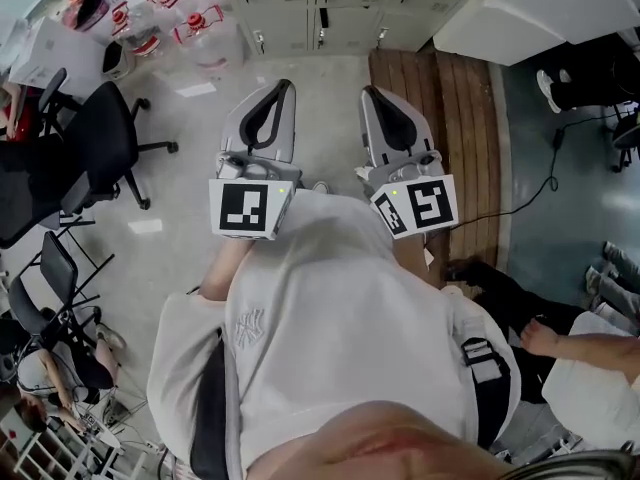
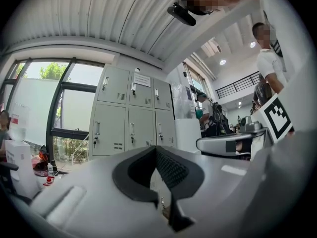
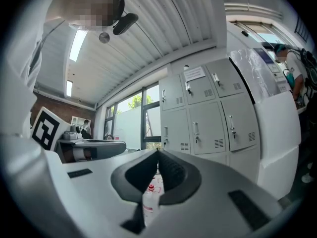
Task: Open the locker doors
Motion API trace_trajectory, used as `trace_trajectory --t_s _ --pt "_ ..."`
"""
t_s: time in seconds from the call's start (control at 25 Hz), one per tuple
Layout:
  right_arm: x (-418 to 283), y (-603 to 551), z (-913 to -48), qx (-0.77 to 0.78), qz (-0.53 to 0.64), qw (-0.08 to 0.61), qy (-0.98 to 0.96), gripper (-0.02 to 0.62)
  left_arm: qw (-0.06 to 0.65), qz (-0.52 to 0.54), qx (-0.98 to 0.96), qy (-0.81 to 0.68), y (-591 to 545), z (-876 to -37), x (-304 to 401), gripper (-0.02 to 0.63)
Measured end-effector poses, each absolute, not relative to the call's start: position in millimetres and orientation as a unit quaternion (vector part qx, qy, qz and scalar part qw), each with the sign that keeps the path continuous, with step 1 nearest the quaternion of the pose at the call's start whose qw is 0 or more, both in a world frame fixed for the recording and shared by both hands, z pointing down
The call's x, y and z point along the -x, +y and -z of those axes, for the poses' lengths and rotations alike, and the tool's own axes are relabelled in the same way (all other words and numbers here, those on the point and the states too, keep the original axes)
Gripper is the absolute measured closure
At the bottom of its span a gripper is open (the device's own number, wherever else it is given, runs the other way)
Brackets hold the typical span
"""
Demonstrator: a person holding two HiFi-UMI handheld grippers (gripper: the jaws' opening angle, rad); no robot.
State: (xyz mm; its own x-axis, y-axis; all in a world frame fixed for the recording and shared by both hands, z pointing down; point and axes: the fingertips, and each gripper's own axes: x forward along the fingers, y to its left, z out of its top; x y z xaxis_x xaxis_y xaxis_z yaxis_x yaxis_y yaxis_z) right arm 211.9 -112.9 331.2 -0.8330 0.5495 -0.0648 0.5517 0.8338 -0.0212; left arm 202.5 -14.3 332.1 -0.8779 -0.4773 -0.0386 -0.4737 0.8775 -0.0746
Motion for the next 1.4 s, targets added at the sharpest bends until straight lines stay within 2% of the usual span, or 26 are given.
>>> trace_trajectory --t_s 0.48,1.0,1.4 --pt "-180.5 -82.0 -338.2 -0.312 0.023 0.024 0.949 0.581 0.017 0.012 0.227 0.974 16.6 -335.3 -166.7 0.612" --pt "-61.6 -0.2 -321.6 -0.314 0.037 0.028 0.948 0.583 0.023 0.037 0.241 0.969 95.3 -311.6 -47.3 0.611" --pt "6.6 38.6 -323.7 -0.332 0.041 0.024 0.942 0.581 0.010 0.014 0.217 0.976 130.3 -312.4 12.1 0.611"
